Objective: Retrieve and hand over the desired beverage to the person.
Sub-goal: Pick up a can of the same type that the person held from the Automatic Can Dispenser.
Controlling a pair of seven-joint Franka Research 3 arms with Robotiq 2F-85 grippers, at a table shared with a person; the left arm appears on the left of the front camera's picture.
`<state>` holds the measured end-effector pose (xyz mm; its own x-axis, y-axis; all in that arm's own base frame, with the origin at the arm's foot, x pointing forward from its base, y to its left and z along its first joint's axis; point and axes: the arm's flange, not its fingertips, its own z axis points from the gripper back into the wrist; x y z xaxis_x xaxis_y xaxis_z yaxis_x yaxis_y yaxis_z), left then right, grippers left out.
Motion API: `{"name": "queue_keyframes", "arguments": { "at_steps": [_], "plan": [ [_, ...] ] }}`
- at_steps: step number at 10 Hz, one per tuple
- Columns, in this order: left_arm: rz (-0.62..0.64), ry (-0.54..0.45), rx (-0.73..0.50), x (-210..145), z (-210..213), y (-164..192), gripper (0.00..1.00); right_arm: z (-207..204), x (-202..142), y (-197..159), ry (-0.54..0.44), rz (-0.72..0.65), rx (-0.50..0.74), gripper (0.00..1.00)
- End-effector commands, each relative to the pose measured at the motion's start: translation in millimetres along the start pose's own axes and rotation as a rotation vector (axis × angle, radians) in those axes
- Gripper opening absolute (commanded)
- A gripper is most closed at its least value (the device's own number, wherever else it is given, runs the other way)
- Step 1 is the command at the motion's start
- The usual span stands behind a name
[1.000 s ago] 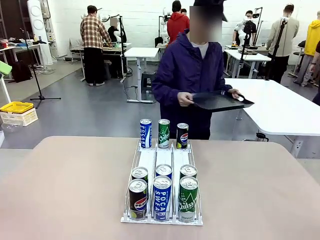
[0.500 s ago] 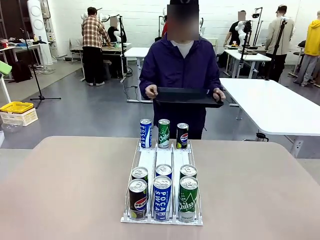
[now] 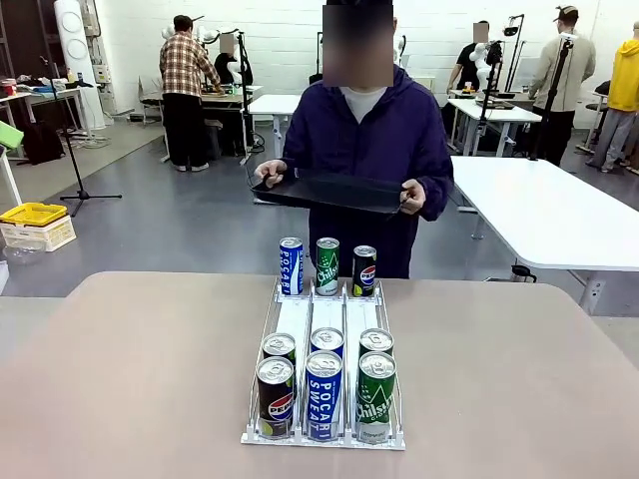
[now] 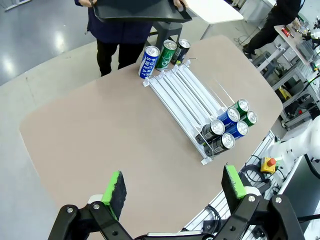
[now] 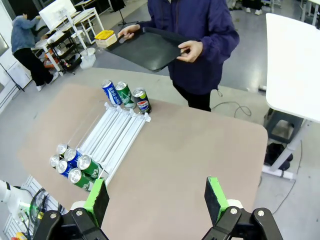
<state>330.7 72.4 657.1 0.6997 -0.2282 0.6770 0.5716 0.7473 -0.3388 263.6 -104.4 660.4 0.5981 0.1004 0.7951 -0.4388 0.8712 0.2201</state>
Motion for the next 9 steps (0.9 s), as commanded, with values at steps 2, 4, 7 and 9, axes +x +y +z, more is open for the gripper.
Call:
{"name": "queue_keyframes", "arguments": {
  "at_steps": [2,4,7,9],
  "plan": [
    [-0.015,-0.004,-0.009,1.4,1.6,1.9,1.0,-1.0,-0.1,-0.3,0.0,0.002,0.008,1.0],
    [-0.015,-0.004,-0.009,1.4,1.6,1.9,1.0,-1.0,-0.1,-0.3,0.0,0.002,0.008,1.0],
    [-0.015,-0.004,-0.009,1.4,1.6,1.9,1.0,-1.0,-0.1,-0.3,0.0,0.002,0.008,1.0],
    [-0.015,-0.004,-0.009,1.4,1.6,1.9,1.0,-1.0,-0.1,-0.3,0.0,0.002,0.008,1.0]
  ]
}}
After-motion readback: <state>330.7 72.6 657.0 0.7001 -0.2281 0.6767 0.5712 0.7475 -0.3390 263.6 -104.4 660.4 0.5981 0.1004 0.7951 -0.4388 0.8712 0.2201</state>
